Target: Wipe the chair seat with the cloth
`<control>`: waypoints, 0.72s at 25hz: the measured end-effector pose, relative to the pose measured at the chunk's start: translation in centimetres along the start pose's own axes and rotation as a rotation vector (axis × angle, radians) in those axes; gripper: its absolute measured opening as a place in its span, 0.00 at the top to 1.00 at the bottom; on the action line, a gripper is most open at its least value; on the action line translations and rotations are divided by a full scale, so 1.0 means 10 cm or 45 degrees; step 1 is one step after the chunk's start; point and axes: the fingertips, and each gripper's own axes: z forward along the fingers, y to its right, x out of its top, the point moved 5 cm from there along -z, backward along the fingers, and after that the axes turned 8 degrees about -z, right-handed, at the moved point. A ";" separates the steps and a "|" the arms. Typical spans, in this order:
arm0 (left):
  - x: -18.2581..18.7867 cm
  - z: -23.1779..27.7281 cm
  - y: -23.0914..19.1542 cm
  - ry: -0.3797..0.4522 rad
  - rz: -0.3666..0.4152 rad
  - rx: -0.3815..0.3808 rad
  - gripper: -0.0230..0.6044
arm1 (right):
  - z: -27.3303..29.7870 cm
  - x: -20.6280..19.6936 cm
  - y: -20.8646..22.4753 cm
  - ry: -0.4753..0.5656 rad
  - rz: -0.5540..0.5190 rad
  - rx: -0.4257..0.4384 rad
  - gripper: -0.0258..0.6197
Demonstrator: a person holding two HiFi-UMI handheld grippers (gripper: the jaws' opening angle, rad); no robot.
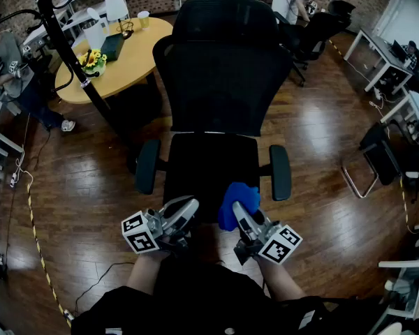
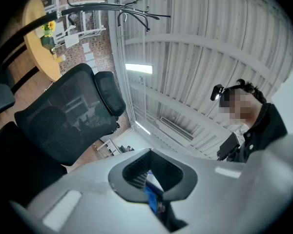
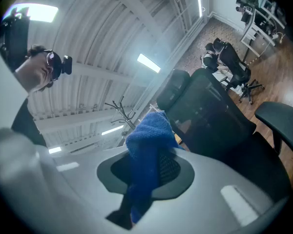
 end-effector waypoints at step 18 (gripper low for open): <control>0.82 -0.42 -1.66 0.123 -0.172 0.269 0.98 | 2.57 -1.54 2.63 -0.564 0.033 -0.191 0.87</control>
